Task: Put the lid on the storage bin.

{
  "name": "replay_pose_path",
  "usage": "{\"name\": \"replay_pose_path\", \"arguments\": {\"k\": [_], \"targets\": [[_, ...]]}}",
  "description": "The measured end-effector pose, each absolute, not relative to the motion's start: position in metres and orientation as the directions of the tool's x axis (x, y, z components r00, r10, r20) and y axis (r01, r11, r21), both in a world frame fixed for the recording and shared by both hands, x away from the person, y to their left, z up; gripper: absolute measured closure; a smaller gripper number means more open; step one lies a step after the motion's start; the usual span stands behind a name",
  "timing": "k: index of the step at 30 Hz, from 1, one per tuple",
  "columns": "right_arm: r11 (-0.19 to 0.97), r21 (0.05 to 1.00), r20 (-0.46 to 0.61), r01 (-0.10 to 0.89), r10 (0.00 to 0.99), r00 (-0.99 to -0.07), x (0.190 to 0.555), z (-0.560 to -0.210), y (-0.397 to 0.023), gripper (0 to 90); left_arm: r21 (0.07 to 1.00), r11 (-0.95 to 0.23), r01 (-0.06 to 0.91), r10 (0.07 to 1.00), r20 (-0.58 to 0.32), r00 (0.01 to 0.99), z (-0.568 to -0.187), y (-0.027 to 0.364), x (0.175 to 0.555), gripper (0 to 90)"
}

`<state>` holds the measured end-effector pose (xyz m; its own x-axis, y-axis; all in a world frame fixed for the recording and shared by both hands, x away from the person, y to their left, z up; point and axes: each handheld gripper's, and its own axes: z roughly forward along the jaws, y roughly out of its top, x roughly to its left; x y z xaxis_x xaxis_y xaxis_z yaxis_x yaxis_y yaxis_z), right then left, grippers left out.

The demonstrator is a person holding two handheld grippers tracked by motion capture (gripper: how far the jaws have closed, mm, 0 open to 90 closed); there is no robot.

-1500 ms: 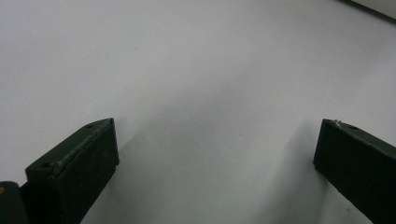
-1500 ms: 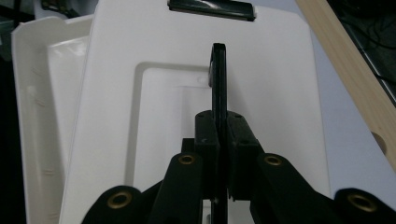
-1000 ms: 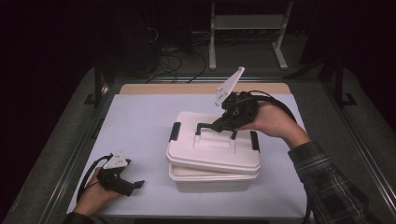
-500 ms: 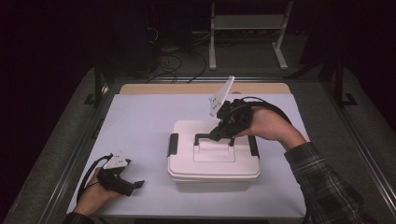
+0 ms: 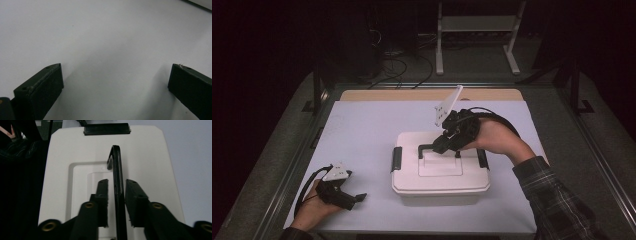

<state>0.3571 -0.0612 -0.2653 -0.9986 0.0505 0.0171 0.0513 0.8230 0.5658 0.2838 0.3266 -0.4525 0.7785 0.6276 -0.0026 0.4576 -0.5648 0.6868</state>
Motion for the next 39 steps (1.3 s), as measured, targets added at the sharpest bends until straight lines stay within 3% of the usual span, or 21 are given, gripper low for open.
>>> {"name": "replay_pose_path", "arguments": {"k": [8, 15, 26, 39], "targets": [[0.771, 0.624, -0.05, 0.126, 0.2, -0.978, 0.348, -0.269, -0.093, 41.2, 0.688, -0.562, 0.459, 0.629, -0.004, 0.777, -0.453, 0.326, 0.284, 0.0], [0.731, 0.65, -0.088, 0.207, 0.343, -0.935, 0.338, -0.276, -0.134, 26.1, 0.688, -0.563, 0.459, 0.628, -0.005, 0.778, -0.453, 0.326, 0.284, 0.0], [0.639, 0.688, -0.07, 0.343, 0.53, -0.845, 0.323, -0.298, -0.194, 18.0, 0.688, -0.564, 0.457, 0.628, -0.003, 0.778, -0.453, 0.327, 0.284, 0.0], [0.535, 0.719, -0.039, 0.445, 0.669, -0.742, 0.313, -0.338, -0.233, 13.6, 0.689, -0.564, 0.455, 0.628, -0.001, 0.779, -0.453, 0.327, 0.284, 0.0]]}}
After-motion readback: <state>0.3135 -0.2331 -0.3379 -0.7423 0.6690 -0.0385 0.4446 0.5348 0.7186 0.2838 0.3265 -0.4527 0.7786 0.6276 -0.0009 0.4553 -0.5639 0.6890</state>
